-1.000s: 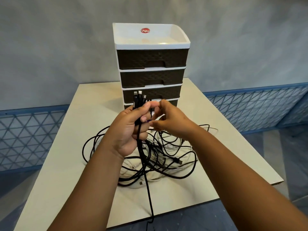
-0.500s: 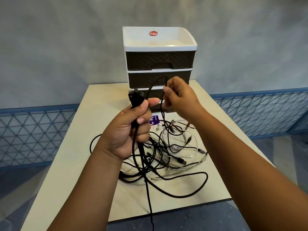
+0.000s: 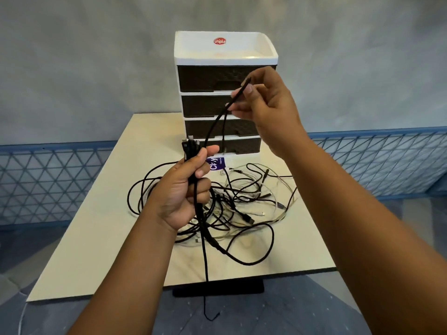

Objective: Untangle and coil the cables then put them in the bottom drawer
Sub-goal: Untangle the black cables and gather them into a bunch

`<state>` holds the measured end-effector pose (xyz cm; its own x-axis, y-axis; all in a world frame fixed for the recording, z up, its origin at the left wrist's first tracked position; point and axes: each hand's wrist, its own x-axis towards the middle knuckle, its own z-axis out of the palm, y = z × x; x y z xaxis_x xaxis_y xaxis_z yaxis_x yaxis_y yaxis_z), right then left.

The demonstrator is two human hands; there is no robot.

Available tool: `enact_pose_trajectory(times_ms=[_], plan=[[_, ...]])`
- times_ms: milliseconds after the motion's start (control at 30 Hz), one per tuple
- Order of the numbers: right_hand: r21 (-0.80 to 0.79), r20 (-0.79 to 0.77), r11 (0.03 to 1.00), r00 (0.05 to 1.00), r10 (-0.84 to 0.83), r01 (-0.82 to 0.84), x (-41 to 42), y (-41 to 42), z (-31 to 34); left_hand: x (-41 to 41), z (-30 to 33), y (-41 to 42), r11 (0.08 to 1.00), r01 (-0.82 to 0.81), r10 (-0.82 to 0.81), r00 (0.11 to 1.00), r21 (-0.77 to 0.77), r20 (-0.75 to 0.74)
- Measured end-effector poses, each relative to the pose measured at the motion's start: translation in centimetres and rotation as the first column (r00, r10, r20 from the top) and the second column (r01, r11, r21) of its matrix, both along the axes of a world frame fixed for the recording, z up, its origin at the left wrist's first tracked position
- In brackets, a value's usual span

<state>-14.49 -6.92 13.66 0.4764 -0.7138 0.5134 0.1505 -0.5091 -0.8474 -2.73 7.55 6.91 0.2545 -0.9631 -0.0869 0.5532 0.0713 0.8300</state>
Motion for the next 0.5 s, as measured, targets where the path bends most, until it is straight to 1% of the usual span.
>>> enact_pose_trajectory(times_ms=[100,167,267,367,433,500], plan=[[-0.012,0.006,0.999,0.999,0.033,-0.033,-2.0,1.3,-0.1,-1.5,-0.2,0.7,0.999,-0.039,0.039,0.999,0.009,0.011],[-0.009,-0.032,1.000,0.999,0.025,-0.026,-3.9,1.9,-0.6,-2.5,-0.3,1.3,0.998,-0.068,0.068,0.998,0.004,0.017],[0.026,-0.112,0.999,0.993,0.034,-0.031,-7.3,2.6,-1.9,-3.8,-0.1,2.6,0.993,-0.121,0.121,0.991,-0.012,0.052],[0.083,-0.146,0.993,0.985,0.092,-0.080,-11.4,3.8,-3.3,-5.1,0.4,4.2,0.986,-0.161,0.165,0.982,-0.044,0.094],[0.135,-0.175,0.984,0.975,0.138,-0.115,-14.1,4.6,-3.9,-6.1,1.2,5.3,0.986,-0.152,0.160,0.980,-0.073,0.122],[0.164,-0.264,0.975,0.945,0.190,-0.150,-16.5,5.5,-4.4,-7.4,2.3,6.8,0.988,-0.114,0.127,0.983,-0.105,0.133]])
